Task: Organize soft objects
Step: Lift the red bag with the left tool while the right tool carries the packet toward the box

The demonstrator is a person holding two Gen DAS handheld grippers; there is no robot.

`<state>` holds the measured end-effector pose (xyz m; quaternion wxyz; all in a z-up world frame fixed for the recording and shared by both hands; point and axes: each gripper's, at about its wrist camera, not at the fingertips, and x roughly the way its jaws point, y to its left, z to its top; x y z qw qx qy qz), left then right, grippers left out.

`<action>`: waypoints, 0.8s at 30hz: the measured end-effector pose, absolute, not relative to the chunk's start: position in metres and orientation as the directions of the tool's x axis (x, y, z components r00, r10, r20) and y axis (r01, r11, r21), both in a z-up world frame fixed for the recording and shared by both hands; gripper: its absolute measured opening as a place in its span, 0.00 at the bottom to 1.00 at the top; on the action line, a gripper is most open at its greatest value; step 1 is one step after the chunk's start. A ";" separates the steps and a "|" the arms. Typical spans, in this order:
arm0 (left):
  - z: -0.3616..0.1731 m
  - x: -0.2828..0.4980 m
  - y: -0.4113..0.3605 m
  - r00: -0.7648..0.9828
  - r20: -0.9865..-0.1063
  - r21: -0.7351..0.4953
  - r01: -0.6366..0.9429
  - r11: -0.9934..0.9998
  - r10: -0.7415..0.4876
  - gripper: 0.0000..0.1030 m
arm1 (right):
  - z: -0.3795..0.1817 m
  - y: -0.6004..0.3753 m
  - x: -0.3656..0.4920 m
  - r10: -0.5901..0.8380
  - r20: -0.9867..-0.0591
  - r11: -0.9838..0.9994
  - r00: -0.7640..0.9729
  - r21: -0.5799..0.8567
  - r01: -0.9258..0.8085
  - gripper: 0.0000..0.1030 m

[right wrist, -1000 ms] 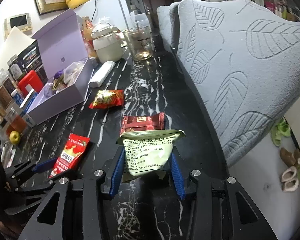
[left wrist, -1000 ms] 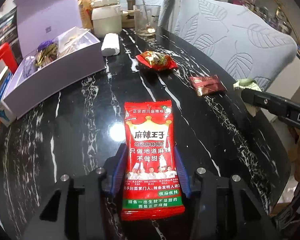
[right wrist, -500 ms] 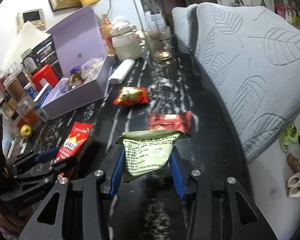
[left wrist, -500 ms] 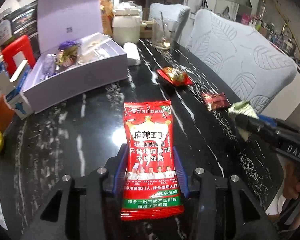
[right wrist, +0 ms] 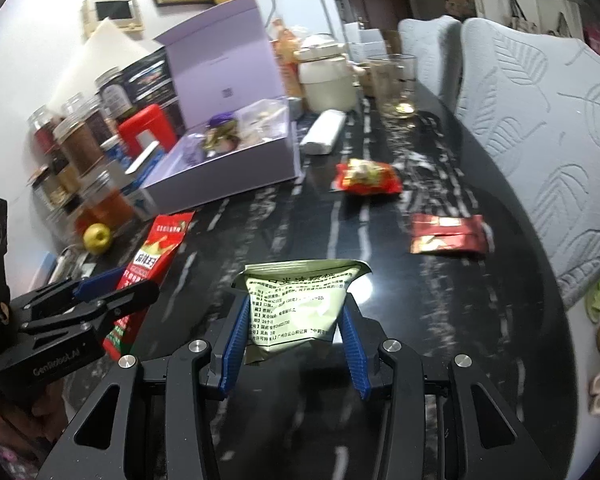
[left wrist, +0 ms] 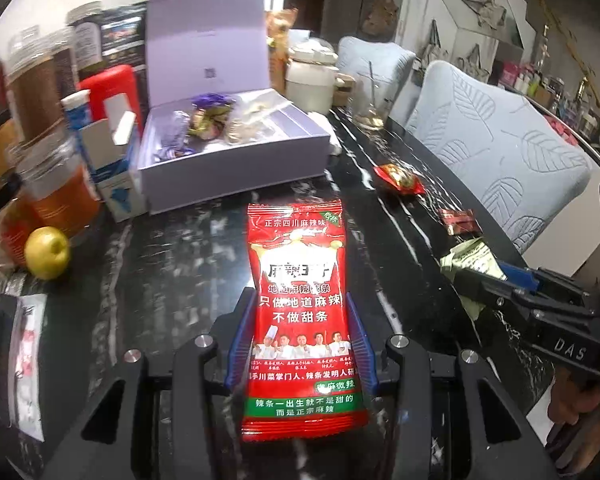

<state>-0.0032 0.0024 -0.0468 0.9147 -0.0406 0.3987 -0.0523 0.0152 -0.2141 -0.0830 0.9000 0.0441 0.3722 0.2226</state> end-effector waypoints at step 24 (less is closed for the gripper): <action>0.009 -0.028 0.069 0.800 -0.590 -0.140 0.037 0.990 -0.113 0.43 | -0.045 -0.118 -0.016 0.573 -0.571 0.803 0.588 0.250 -0.540 0.42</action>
